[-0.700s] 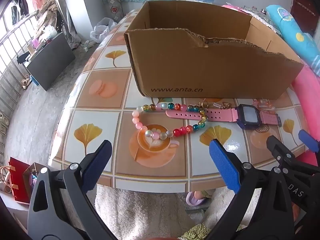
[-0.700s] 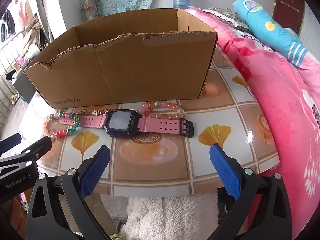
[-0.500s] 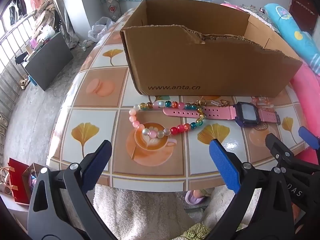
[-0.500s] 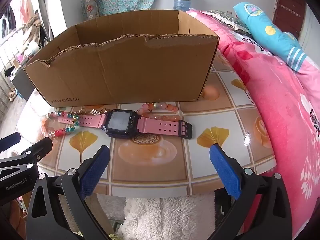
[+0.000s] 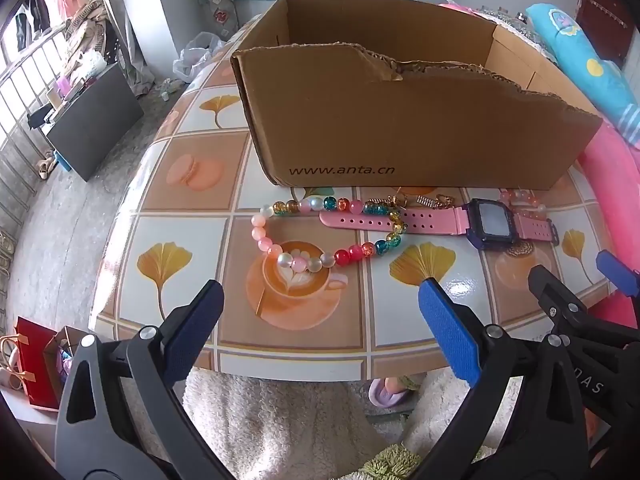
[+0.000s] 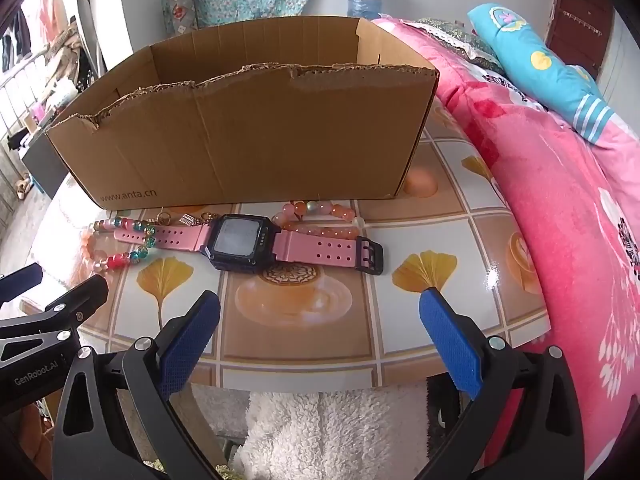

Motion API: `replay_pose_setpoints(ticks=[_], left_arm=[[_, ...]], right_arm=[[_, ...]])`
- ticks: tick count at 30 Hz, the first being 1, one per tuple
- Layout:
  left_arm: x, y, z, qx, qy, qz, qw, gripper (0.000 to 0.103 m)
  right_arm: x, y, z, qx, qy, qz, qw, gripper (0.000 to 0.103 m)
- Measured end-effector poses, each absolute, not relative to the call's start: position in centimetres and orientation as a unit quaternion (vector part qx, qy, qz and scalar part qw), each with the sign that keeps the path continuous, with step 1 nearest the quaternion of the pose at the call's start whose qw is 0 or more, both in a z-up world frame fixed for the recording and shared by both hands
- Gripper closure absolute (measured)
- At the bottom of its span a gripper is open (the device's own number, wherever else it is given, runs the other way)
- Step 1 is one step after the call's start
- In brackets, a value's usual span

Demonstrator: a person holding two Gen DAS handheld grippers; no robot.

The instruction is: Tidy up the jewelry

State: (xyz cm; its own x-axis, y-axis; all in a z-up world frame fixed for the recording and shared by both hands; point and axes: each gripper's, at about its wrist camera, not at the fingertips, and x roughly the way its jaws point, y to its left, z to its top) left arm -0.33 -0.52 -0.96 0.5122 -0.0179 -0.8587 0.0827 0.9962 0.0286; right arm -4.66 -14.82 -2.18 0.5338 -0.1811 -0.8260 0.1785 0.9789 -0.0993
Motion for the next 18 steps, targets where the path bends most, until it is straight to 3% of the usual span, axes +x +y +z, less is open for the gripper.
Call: replay_pose_setpoints(ticks=[18], left_arm=[[-0.4,-0.9,0.1,0.033,0.488,-0.034,0.872,0.009]], right_arm=[[-5.0,-15.1,-1.5,-0.004,0.463,-0.109,0.879,0.006]])
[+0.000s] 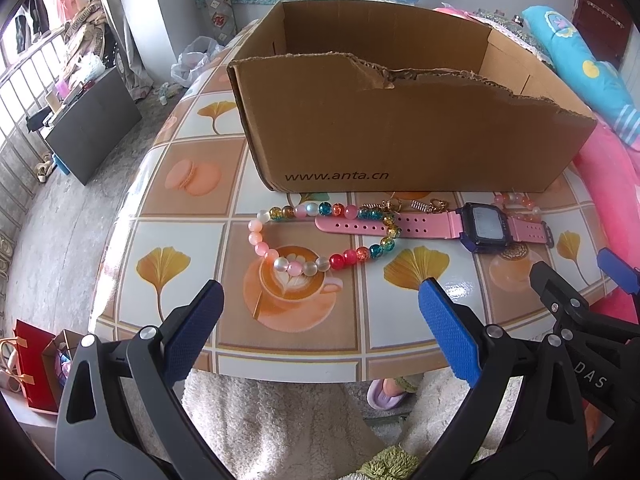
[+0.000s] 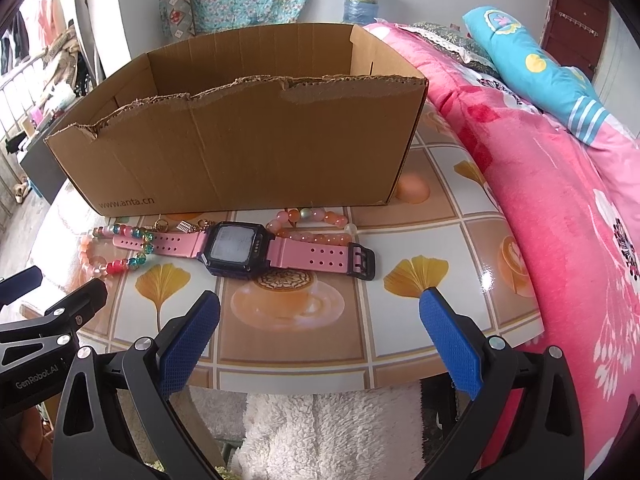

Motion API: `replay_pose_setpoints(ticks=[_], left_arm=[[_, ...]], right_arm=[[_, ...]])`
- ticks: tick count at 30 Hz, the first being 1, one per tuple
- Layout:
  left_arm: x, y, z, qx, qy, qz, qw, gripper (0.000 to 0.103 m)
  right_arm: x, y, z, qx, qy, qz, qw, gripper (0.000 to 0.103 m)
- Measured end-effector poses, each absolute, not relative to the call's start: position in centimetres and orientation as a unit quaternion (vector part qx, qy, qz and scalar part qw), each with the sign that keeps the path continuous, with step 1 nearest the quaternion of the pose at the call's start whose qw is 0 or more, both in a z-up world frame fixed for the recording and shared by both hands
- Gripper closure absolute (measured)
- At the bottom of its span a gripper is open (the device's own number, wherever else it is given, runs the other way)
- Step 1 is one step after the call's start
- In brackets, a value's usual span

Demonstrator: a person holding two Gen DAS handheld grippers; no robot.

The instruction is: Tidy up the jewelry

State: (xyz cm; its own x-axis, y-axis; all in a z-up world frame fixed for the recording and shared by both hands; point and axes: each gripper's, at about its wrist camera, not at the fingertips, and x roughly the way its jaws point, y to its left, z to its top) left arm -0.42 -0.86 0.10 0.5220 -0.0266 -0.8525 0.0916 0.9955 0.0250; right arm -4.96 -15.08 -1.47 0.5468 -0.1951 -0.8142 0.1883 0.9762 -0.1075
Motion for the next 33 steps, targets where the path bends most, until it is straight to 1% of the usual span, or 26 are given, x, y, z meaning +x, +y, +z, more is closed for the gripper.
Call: replay_pose_setpoints(ticks=[33], left_arm=[[-0.4,-1.6,1.1,0.034,0.48,-0.039,0.876,0.009]], right_arm=[[-4.8,-15.7,-0.4,-0.003,0.447,-0.119,0.887,0.006]])
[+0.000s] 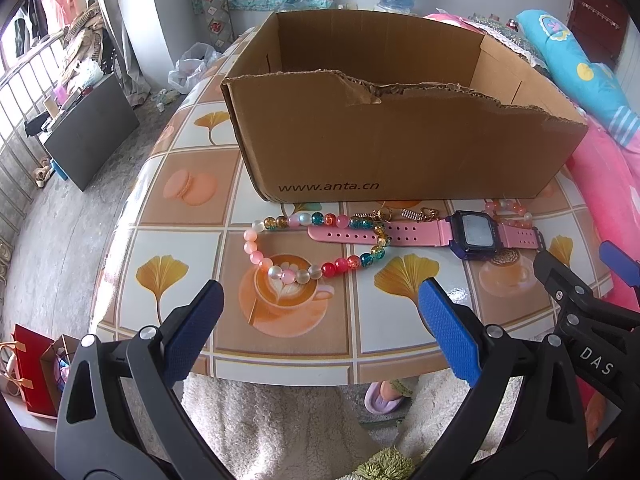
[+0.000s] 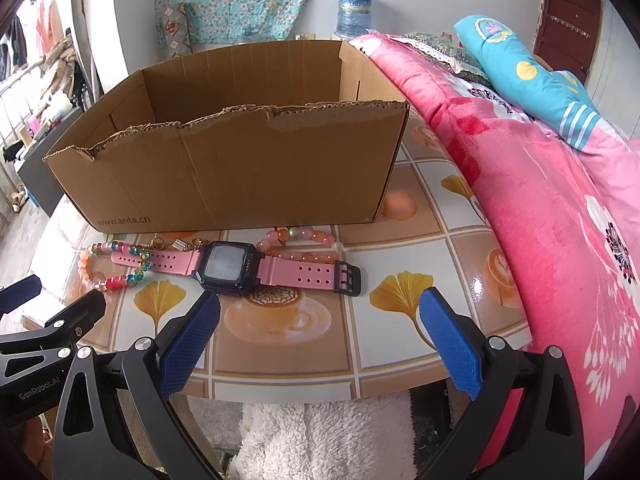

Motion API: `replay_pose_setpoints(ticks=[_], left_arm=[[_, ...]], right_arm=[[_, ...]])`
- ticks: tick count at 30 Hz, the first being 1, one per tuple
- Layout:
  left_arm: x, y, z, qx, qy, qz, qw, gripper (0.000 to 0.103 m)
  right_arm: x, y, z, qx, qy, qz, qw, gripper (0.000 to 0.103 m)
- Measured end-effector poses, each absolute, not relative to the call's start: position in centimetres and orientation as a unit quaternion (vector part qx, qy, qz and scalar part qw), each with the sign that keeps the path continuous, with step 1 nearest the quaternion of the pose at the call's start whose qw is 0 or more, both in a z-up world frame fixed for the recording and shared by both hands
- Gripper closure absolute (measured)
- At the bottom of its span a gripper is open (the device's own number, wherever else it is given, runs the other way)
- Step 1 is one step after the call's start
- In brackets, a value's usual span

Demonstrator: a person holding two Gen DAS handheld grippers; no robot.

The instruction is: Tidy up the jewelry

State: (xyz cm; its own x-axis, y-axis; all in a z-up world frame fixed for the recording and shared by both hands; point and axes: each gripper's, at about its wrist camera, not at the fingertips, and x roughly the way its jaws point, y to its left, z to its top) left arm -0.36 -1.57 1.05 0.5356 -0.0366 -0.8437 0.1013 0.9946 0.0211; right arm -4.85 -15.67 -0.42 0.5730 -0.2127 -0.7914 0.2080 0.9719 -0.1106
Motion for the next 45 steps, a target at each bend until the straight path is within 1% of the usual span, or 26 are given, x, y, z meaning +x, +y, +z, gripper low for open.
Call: replay_pose_setpoints(ticks=[7,12,17,22,27,28,29,32,36,41,42,43,45], left_arm=[[-0.1,-0.9,0.9,0.032,0.481,-0.036,0.875,0.009],[0.2,1.1,0.0,0.02,0.479,-0.031,0.877,0.009],[0.8,4.5,-1.3,-0.006,0.481,-0.011,0.877,0.009],[0.8,8.0,-1.4,-0.064,0.448,-0.03,0.891,0.009],[1.5,9.7,-1.0,-0.101,0.431,-0.044,0.895,0.009],[1.6,9.8,-1.0,-0.103,0.429,-0.048,0.896,0.009],[1.9,9.8,-0.9,-0.102,0.425,-0.049,0.898,0.009],[1.9,9.1,-0.6,-0.077,0.41,-0.058,0.907,0.009],[1.8,7.4,-0.4,-0.035,0.395,-0.075,0.915,0.009],[1.4,7.0,-0.6,-0.05,0.397,-0.104,0.911,0.009],[1.4,7.0,-0.7,-0.053,0.397,-0.108,0.91,0.014],[1.5,7.0,-0.8,-0.054,0.397,-0.112,0.909,0.025],[1.8,6.9,-1.1,-0.053,0.407,-0.122,0.904,0.035]], right_arm=[[-4.7,-15.6,-0.2,0.006,0.444,-0.099,0.891,0.006],[-4.2,-14.7,0.2,0.009,0.432,-0.05,0.9,0.006],[-3.1,-12.9,0.4,0.017,0.435,0.02,0.9,0.006],[-1.9,-11.1,0.0,0.02,0.438,0.072,0.896,0.006],[-0.8,-9.7,-1.1,0.026,0.456,0.108,0.883,0.018],[-0.5,-9.5,-1.3,0.028,0.461,0.112,0.88,0.023],[-0.3,-9.4,-1.5,0.029,0.465,0.116,0.877,0.028],[-0.1,-8.5,-1.9,0.03,0.472,0.123,0.873,0.037],[0.4,-7.7,-2.5,0.025,0.482,0.13,0.866,0.047],[0.9,-7.2,-3.3,0.031,0.493,0.136,0.859,0.067],[1.0,-7.1,-3.4,0.031,0.495,0.135,0.858,0.068],[1.2,-7.0,-3.5,0.031,0.495,0.136,0.858,0.071],[1.3,-6.8,-3.8,0.028,0.497,0.137,0.857,0.076]])
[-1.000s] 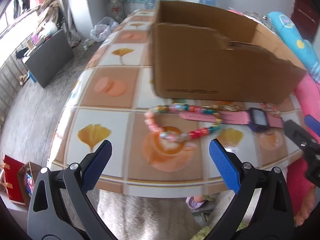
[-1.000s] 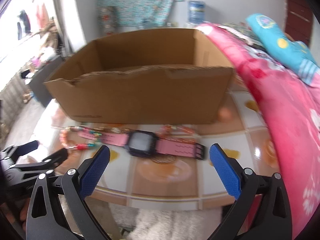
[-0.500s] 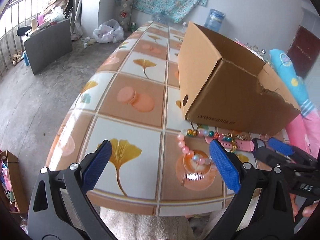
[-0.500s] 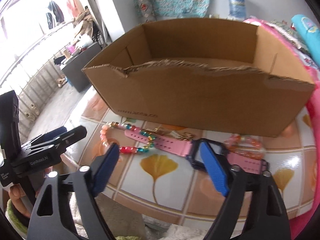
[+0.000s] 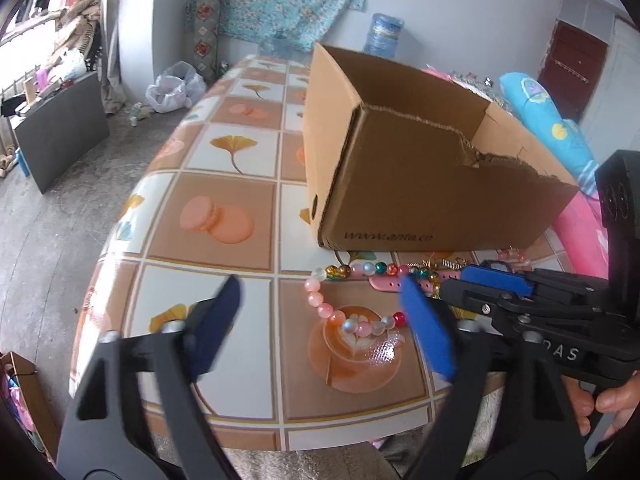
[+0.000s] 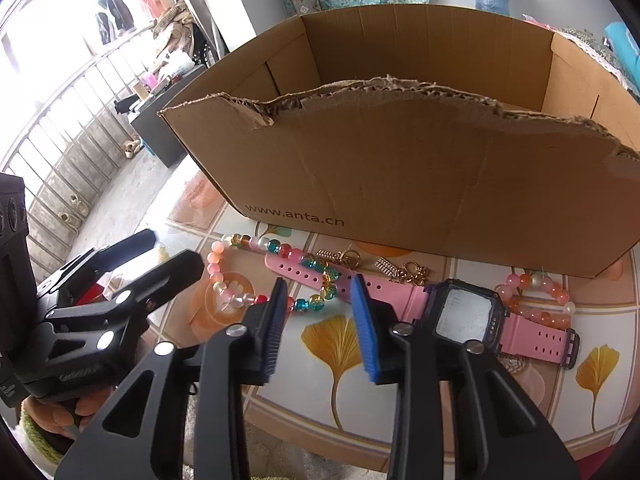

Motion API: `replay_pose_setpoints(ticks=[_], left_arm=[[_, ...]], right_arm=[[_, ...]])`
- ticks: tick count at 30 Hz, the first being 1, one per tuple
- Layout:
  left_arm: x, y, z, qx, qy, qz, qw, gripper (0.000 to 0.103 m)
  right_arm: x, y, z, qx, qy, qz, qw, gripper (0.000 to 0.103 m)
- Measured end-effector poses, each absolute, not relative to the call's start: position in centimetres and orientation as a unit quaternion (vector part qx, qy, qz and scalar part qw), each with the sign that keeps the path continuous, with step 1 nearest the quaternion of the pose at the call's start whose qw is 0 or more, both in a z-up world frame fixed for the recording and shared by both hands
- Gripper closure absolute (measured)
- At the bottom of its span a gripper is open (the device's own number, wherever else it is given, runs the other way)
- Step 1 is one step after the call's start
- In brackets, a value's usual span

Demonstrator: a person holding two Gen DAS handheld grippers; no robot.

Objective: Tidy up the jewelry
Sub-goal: 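Reach the left tool to the multicolour bead bracelet and close on it, then lift the bead bracelet with the left tool and drop it into the box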

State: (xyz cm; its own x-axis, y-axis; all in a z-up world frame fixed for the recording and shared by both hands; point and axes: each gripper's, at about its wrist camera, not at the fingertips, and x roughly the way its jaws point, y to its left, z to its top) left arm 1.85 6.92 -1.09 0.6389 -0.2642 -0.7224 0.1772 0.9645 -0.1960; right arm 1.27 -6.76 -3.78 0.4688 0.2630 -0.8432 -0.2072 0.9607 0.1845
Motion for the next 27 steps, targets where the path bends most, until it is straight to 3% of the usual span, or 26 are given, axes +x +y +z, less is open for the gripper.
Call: replay_pose_setpoints(ticks=[7,16,19,27], left_arm=[[3.3,5.7,-2.8,-0.027,0.446,-0.134,0.885,0.066],[4.5,4.2,-3.5,0.034,0.456,-0.103,0.883,0.084],[4.5,4.1,-3.6,0.041,0.453,-0.094,0.886,0.094],[3.3,4.0,-1.5,0.024,0.444,-0.127,0.887,0.094]], right_arm=[[1.9,-6.3,-4.6,0.026,0.501,0.135,0.855,0.084],[2.6,-5.5,-5.3,0.012,0.497,0.127,0.858,0.086],[2.3,-4.6,-5.5,-0.005,0.489,0.119,0.864,0.093],[1.0,-4.9,-2.7,0.022,0.467,0.152,0.871,0.093]])
